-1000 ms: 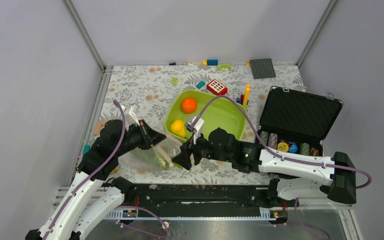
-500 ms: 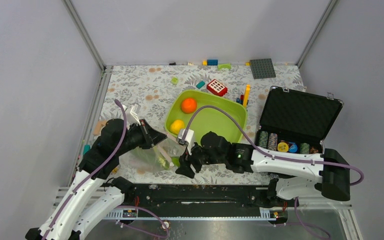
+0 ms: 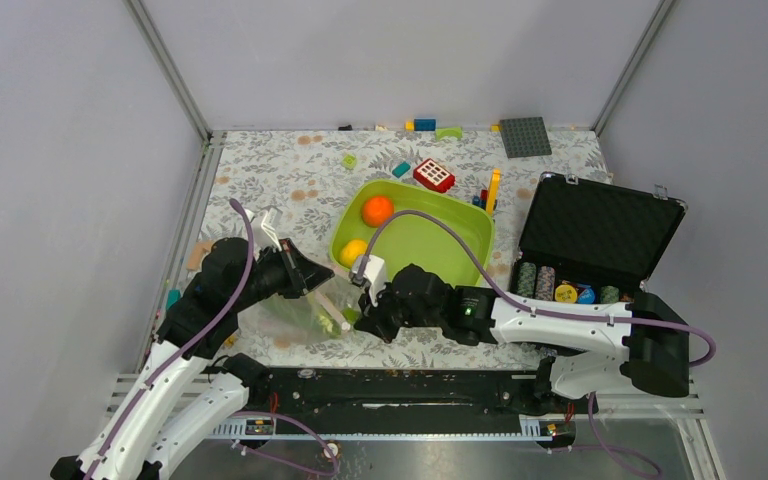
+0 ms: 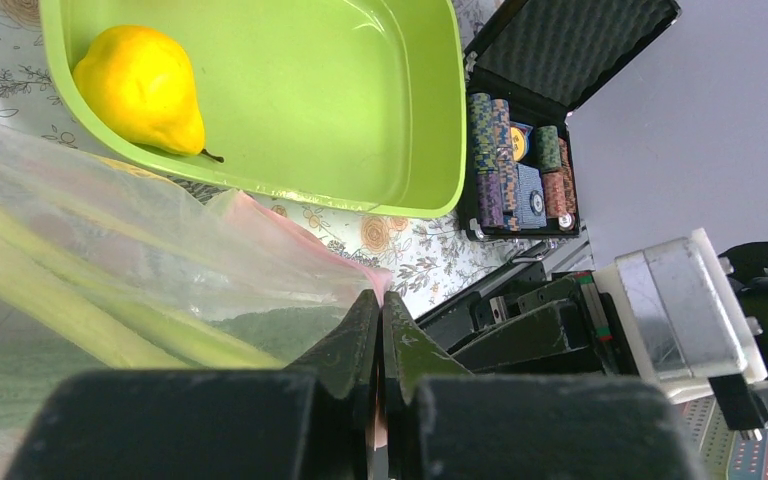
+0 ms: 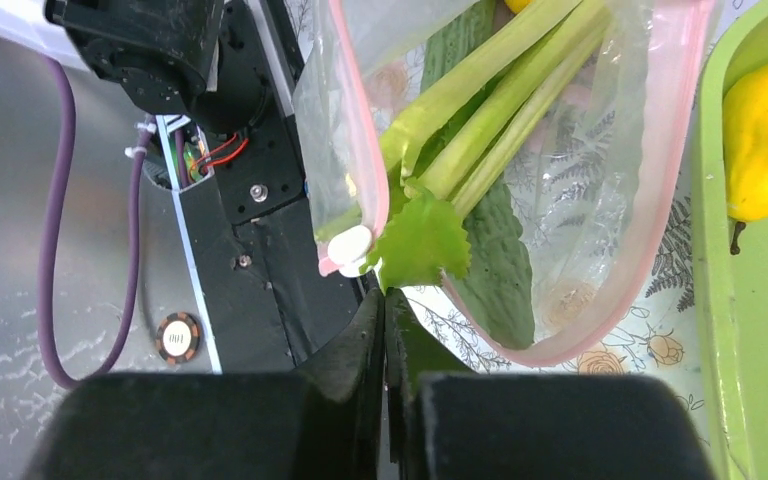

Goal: Place the food in the zip-top bag and seal the zipper
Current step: Place the fake vegetable in the zipper food storage bag.

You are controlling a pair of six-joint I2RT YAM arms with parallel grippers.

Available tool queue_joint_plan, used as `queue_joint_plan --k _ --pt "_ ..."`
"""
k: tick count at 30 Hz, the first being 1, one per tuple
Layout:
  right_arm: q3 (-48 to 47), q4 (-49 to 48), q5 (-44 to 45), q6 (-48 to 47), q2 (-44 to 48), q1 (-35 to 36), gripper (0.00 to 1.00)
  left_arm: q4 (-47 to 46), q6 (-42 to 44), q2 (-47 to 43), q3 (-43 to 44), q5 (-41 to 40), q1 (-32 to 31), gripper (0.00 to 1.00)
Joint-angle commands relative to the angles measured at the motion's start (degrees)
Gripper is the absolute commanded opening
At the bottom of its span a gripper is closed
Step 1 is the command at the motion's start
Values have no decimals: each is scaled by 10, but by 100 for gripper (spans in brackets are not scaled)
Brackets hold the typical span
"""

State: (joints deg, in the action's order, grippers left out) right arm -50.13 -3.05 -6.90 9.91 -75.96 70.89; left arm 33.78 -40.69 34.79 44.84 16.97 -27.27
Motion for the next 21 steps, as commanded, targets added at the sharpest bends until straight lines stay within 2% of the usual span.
queue_joint_plan --k 1,10,14,21 --pt "-19 -39 48 21 7 3 0 -33 12 0 4 26 3 0" --pt "-63 -53 97 11 -30 3 0 -42 28 0 -4 77 4 0" --pt "-85 -68 57 20 -70 4 0 -45 28 -2 -6 82 3 0" --pt "-80 -143 4 90 -149 4 0 -52 14 -8 -13 77 3 0"
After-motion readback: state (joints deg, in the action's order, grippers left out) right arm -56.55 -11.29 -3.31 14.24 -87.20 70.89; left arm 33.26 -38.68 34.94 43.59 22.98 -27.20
